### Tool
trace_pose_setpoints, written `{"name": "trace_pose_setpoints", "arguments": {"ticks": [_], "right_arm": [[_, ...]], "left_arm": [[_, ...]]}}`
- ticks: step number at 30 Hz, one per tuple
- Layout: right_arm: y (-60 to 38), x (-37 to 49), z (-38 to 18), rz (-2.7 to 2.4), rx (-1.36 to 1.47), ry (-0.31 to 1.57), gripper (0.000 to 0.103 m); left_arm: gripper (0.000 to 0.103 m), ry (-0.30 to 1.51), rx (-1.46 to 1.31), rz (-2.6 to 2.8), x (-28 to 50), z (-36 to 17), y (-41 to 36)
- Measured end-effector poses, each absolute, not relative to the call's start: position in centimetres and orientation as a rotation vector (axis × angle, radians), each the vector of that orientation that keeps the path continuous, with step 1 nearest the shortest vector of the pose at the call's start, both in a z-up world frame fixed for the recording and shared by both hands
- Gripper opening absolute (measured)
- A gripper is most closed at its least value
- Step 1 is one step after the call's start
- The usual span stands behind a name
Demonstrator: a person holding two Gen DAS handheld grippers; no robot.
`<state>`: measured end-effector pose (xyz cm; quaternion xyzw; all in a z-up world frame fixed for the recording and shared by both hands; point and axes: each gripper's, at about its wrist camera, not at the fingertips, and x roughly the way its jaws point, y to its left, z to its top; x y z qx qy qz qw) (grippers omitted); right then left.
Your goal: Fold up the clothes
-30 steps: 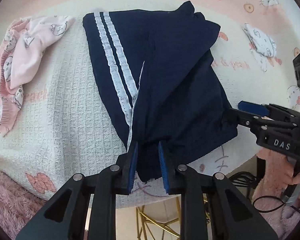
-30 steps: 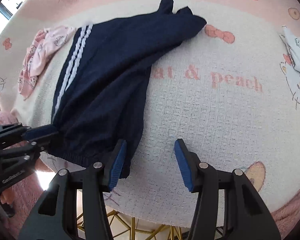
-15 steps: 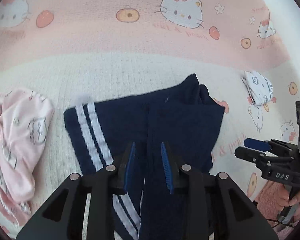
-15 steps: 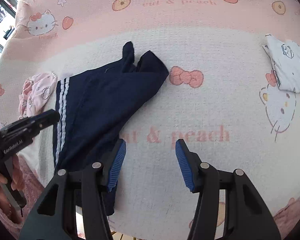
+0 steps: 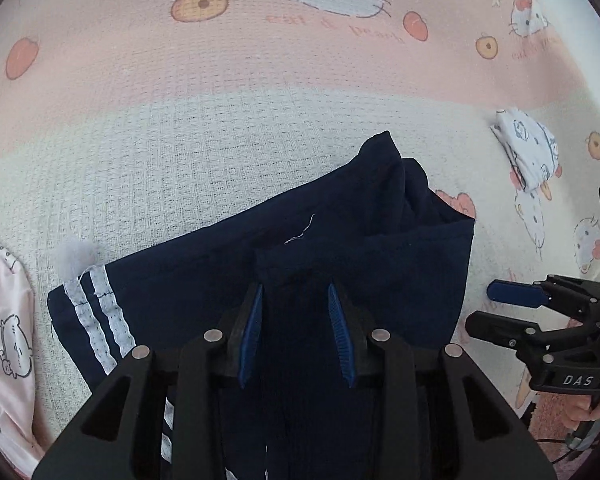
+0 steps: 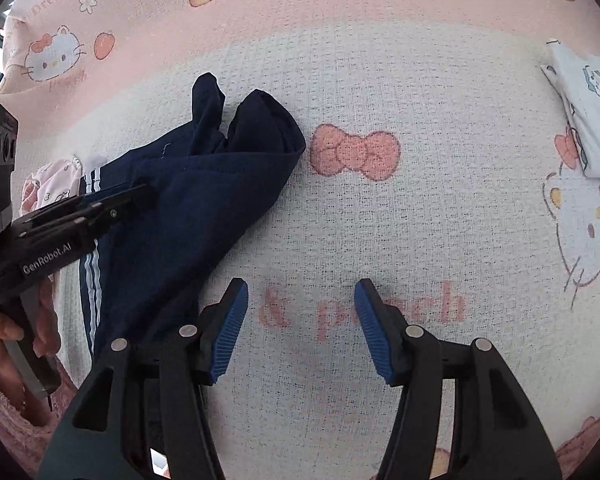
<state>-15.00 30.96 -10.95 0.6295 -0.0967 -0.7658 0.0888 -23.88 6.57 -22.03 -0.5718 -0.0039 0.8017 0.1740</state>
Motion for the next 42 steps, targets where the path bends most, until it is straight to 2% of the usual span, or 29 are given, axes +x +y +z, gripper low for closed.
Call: {"name": "trace_pose_setpoints", "arguments": {"ticks": [2,8,13,19,24,29,34,42], "right_arm": [[31.0,-15.0,-10.9,-2.285,1.868,-0.296,0.057],[31.0,-15.2,-9.7,-2.296,1.824,-0.320,0.057],[29.9,-16.2,-7.4,-2.337,1.721,-0.241,0.057],[27.6,-18.3,-6.9,-2.366,1.713,-0.166,0.057],[26.7,-20.0,-6.2,-2.383,1.683,-0.106,0.057],[24.9,-21.8,-7.6,-2.361,1.676,-0.024,0.057],[23.0,-23.6,-9.1,-2.338,1.668,0.056,0.057],[24.5,-23.9,-9.9,-2.350,1.719,0.031,0.057]], "left_arm": [[0.003,-0.009,-1.624,2.274,-24.0,-21.9,6.8],[0.003,-0.134,-1.530,2.414,-21.6,-17.3,3.1],[0.003,-0.184,-1.500,2.505,-19.3,-14.2,-1.9],[0.003,-0.100,-1.705,2.552,-21.0,-18.6,-4.7],[0.003,-0.019,-1.701,2.562,-22.5,-19.8,-4.6],[0.003,-0.043,-1.657,2.553,-23.0,-20.2,-4.6],[0.003,-0.085,-1.738,2.532,-22.7,-21.2,-6.1],[0.004,-0.186,-1.674,2.532,-22.9,-21.5,-7.1]]}}
